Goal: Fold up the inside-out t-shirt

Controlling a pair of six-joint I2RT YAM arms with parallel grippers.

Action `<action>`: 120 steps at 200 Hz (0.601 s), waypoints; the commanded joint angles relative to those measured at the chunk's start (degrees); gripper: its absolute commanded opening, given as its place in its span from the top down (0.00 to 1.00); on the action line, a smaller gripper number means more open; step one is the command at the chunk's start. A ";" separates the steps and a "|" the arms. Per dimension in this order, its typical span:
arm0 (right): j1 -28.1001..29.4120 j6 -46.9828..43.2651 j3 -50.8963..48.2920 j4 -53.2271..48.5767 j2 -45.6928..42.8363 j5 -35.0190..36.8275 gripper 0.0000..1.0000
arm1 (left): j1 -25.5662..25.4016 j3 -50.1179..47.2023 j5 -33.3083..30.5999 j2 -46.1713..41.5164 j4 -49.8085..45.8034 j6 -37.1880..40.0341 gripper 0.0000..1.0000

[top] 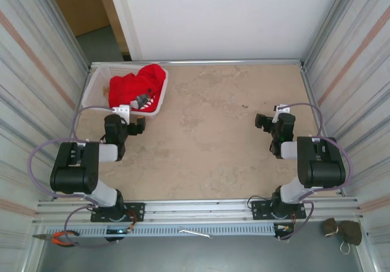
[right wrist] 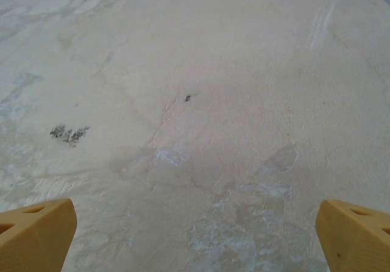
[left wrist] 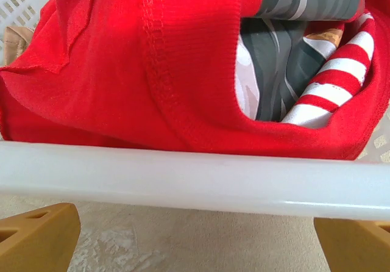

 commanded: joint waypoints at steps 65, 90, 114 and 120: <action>0.07 -1.45 0.41 1.03 -0.68 -0.68 0.01 | -0.05 0.25 0.57 -0.86 1.44 0.85 0.01; 0.10 -1.45 0.38 1.03 -0.68 -0.66 0.01 | 0.73 0.34 2.09 -0.79 1.21 0.45 0.01; 0.00 -1.38 0.39 1.07 -0.73 -0.73 0.01 | 0.69 0.31 2.15 -0.87 1.26 0.45 0.01; 0.02 -1.33 0.39 1.06 -0.68 -0.79 0.01 | 0.74 0.33 2.11 -0.76 1.25 0.40 0.01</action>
